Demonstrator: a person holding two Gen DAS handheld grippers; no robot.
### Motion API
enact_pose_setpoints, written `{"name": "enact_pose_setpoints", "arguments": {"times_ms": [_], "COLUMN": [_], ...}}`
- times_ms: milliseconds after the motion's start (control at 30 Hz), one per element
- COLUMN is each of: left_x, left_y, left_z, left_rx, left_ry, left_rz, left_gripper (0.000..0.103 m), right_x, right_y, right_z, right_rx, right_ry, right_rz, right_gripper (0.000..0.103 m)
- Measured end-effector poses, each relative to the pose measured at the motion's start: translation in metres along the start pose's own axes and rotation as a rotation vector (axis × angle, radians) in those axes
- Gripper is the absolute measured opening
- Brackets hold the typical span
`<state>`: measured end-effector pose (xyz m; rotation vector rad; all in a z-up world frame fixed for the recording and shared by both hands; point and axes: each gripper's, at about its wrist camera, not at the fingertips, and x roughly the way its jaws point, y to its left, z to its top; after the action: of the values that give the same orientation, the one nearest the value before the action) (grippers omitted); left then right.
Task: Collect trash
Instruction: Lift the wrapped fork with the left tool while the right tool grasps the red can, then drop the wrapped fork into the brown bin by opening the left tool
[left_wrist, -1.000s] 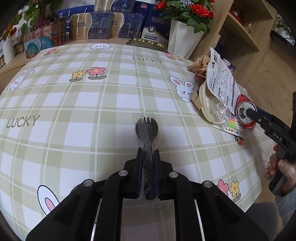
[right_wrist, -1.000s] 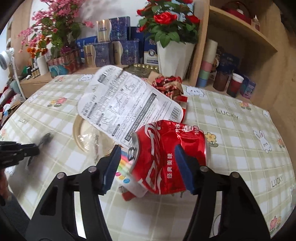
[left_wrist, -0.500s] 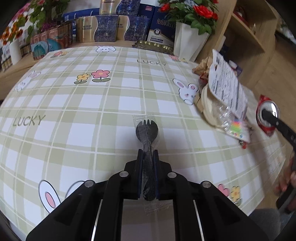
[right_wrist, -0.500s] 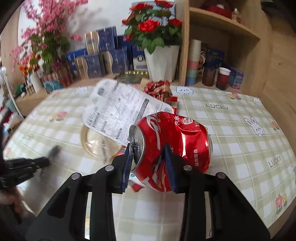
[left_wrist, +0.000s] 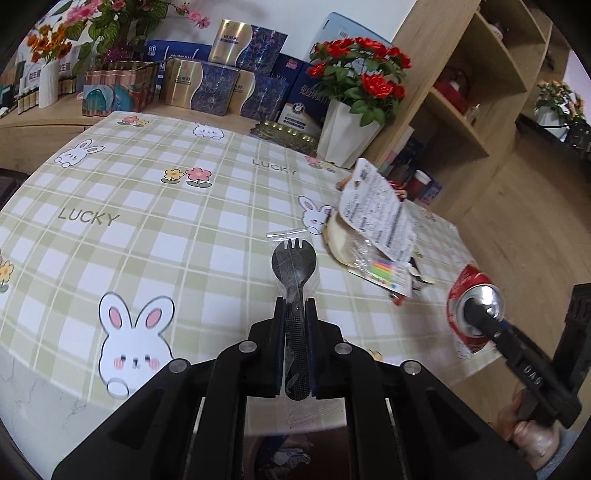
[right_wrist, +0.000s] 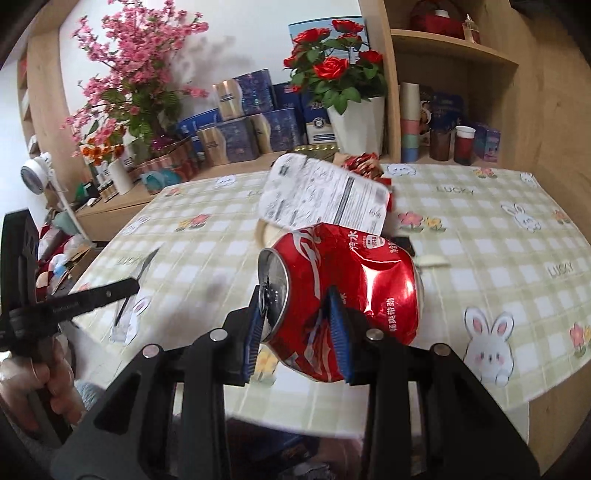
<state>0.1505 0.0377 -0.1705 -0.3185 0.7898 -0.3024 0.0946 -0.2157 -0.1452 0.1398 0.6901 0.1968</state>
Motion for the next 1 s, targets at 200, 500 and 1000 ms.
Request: {"name": "enact_pose_setpoints", "arguments": {"times_ms": [200,500,1000], "left_x": [-0.034,-0.041,0.002], "left_y": [-0.020,-0.034,-0.088], "left_z": [-0.028,-0.074,-0.130], "left_rx": [0.052,0.081,0.283], "left_ry": [0.006,0.108,0.338], "left_rz": [-0.047,-0.143,-0.165], "left_gripper": [0.010,0.010,0.010], "right_x": [-0.026,-0.060,-0.078], "right_y": [0.002,-0.004,-0.044], "right_z": [-0.036,-0.073,-0.074], "right_rx": [0.026,0.076,0.177], "right_ry": [0.031,0.033,-0.036], "right_rz": [0.012,0.012,0.026], "right_gripper": [0.036,0.036,0.036]}}
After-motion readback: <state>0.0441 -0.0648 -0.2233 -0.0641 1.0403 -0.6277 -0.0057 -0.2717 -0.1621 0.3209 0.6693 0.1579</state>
